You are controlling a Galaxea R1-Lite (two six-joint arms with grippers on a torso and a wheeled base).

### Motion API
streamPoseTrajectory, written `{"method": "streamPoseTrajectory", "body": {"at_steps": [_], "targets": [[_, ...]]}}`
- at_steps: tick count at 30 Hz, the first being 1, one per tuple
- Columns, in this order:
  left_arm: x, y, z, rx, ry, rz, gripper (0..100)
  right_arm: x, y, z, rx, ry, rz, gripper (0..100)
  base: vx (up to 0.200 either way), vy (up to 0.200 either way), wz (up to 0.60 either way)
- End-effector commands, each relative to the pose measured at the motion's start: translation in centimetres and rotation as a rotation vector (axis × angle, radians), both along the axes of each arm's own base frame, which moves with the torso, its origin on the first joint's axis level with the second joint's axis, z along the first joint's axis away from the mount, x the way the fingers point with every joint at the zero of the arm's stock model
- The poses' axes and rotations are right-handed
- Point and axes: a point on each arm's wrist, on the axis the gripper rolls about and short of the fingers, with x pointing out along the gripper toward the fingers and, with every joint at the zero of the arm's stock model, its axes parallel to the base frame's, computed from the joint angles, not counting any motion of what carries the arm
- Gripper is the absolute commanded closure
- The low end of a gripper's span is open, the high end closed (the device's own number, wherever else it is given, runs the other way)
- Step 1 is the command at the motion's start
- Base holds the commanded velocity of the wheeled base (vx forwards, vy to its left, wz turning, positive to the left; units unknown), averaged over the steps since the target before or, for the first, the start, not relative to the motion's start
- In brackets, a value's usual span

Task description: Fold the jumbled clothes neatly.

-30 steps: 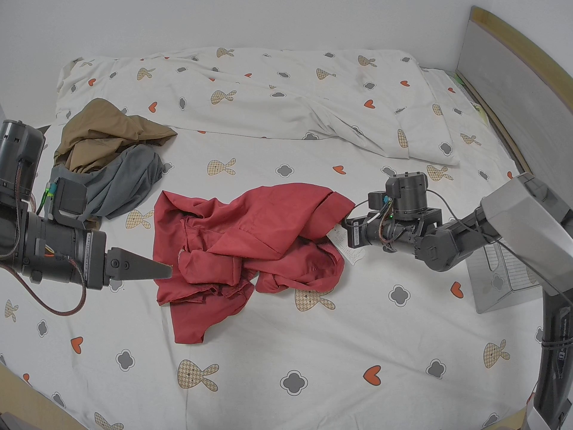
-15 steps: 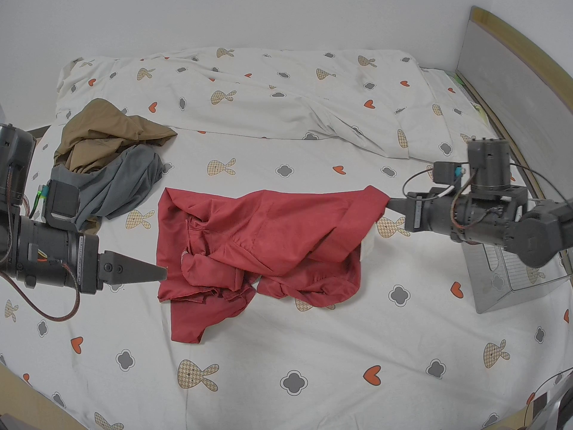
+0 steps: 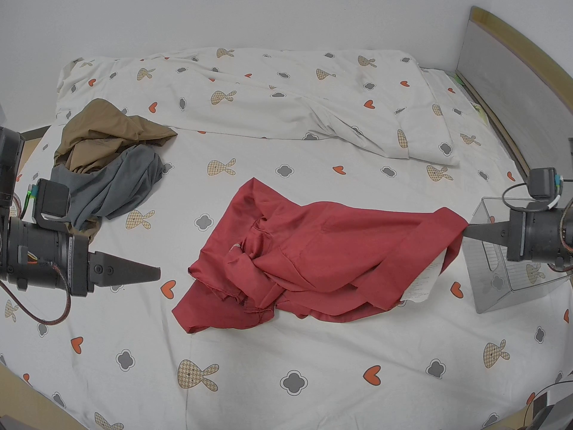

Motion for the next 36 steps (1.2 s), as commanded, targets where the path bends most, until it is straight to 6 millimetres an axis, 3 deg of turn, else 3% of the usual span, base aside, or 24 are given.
{"method": "streamPoseTrajectory", "body": {"at_steps": [1, 3, 6, 8, 9, 10, 13, 17, 19, 23, 25, 26, 28, 29, 32, 35, 36], "targets": [[0.2, -0.1, -0.1, 0.001, 0.006, -0.005, 0, -0.3, -1.2, -1.1, -0.015, 0.039, -0.046, 100, 0.000, 0.000, 0.00], [0.2, -0.2, 0.0, 0.000, 0.004, -0.005, 0, 2.1, -0.7, -3.3, -0.045, 0.123, -0.052, 100, 0.000, 0.000, 0.00], [0.0, -0.1, 0.0, -0.002, -0.001, -0.002, 0, 4.0, -0.5, -4.7, -0.056, 0.161, -0.062, 100, 0.000, 0.000, 0.00], [-0.4, 0.2, 0.4, -0.013, -0.012, 0.010, 0, 6.8, -0.5, -6.2, -0.066, 0.165, -0.089, 100, 0.000, 0.000, 0.00], [-0.5, 0.3, 0.5, -0.018, -0.017, 0.019, 0, 7.8, -0.5, -6.7, -0.068, 0.160, -0.099, 0, 0.000, 0.000, 0.00], [-0.6, 0.3, 0.6, -0.019, -0.017, 0.020, 0, 7.9, -0.5, -6.9, -0.068, 0.162, -0.100, 0, 0.000, 0.000, 0.00], [-1.3, 0.9, 1.2, -0.036, -0.047, 0.049, 0, 11.7, -0.5, -9.8, -0.103, 0.180, -0.119, 0, 0.000, 0.000, 0.00], [-2.7, 1.7, 1.6, -0.044, -0.084, 0.077, 0, 12.9, -0.9, -12.1, -0.129, 0.241, -0.143, 0, 0.000, 0.000, 0.00], [-3.3, 2.1, 1.8, -0.051, -0.110, 0.097, 0, 12.2, -1.1, -12.4, -0.133, 0.257, -0.142, 0, 0.000, 0.000, 0.00], [-4.1, 2.7, 2.3, -0.058, -0.146, 0.127, 0, 9.5, -1.1, -9.9, -0.111, 0.183, -0.118, 0, 0.000, 0.000, 0.00], [-4.6, 2.9, 2.6, -0.063, -0.164, 0.139, 0, 6.4, 0.2, -7.4, -0.087, 0.095, -0.039, 0, 0.000, 0.000, 0.00], [-4.7, 2.9, 2.6, -0.062, -0.165, 0.139, 0, 6.3, 0.3, -7.3, -0.084, 0.091, -0.034, 0, 0.000, 0.000, 0.00], [-5.2, 3.0, 2.7, -0.074, -0.171, 0.147, 0, 3.9, 2.7, -6.1, -0.077, 0.039, 0.082, 0, 0.000, 0.000, 0.00], [-5.2, 3.0, 2.7, -0.074, -0.171, 0.147, 0, 3.9, 2.7, -6.1, -0.077, 0.039, 0.082, 0, 0.000, 0.000, 0.00], [-5.8, 3.1, 2.5, -0.094, -0.176, 0.158, 0, 2.6, 6.1, -6.8, -0.153, 0.023, 0.196, 0, 0.000, 0.000, 0.00], [-5.9, 3.1, 2.3, -0.102, -0.185, 0.163, 0, 3.0, 8.3, -8.9, -0.287, 0.032, 0.191, 0, 0.000, 0.000, 0.00], [-6.0, 3.2, 2.2, -0.105, -0.193, 0.167, 0, 2.7, 10.0, -10.6, -0.393, 0.035, 0.183, 0, 0.000, 0.000, 0.00]]}}
